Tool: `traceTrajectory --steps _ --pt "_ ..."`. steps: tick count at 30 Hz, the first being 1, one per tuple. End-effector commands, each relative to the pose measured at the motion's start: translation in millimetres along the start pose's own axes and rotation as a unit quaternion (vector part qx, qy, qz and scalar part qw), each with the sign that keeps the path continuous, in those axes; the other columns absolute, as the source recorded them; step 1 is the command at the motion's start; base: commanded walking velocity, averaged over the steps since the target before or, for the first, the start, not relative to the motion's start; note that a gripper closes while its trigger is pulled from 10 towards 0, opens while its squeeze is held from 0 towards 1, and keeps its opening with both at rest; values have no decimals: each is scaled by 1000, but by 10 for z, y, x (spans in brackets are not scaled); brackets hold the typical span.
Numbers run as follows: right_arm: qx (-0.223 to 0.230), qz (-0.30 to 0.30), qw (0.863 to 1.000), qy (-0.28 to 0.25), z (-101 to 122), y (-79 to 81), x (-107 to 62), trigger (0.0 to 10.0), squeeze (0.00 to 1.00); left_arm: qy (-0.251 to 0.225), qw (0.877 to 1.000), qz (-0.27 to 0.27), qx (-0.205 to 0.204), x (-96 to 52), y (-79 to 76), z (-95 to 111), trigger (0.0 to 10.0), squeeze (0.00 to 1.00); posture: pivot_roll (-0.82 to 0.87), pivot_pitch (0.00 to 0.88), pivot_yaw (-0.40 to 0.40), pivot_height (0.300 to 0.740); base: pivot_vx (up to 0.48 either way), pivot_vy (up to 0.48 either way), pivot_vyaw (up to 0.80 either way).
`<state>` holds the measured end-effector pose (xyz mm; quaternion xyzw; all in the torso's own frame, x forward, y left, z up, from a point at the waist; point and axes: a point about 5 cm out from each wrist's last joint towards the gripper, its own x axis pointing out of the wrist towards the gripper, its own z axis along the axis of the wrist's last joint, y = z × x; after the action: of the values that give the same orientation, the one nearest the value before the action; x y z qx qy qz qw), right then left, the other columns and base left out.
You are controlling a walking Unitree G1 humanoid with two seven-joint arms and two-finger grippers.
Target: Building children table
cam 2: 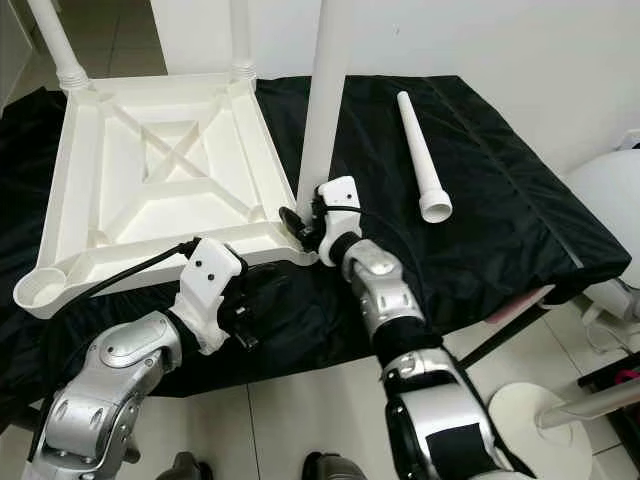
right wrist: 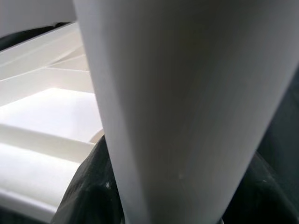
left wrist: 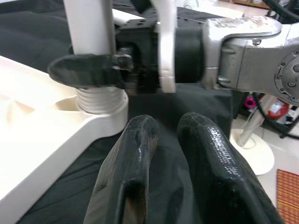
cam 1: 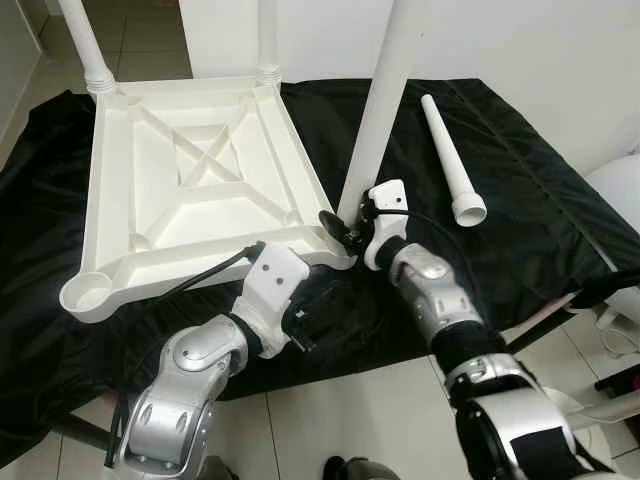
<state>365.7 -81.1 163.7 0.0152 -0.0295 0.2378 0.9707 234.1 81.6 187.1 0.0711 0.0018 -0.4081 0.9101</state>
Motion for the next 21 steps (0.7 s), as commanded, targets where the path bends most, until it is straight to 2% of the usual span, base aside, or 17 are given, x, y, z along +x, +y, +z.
traceTrajectory --steps 1,3,6,8,13,19,21 --pt "29 -57 997 29 -133 -26 -60 10000 0 -1 999 37 -4 -9 9 -3 10000 0 37 136 -64 740 0 0 0" --pt "29 -57 997 29 -133 -26 -60 10000 0 -1 999 37 -4 -9 9 -3 10000 0 37 136 -64 740 0 0 0" --pt "54 -175 983 13 -149 107 -169 10000 0 -2 999 38 -8 -12 -2 -8 10000 0 40 130 -69 740 0 0 0" --pt "65 -194 979 17 -159 152 -196 10000 0 -2 999 37 -8 -11 -5 -10 10000 0 40 129 -69 740 0 0 0" --pt "64 -182 981 12 -118 270 -210 10000 0 -3 999 33 -10 3 -16 -13 10000 0 29 121 -66 740 0 0 0" --pt "53 -196 979 7 -39 239 -231 10000 0 -6 1000 28 -7 23 -17 -4 10000 0 24 112 -68 740 0 0 0" --pt "31 -187 982 -8 -7 210 -233 10000 0 -6 1000 28 -8 24 -12 -4 10000 0 25 110 -69 740 0 0 0"
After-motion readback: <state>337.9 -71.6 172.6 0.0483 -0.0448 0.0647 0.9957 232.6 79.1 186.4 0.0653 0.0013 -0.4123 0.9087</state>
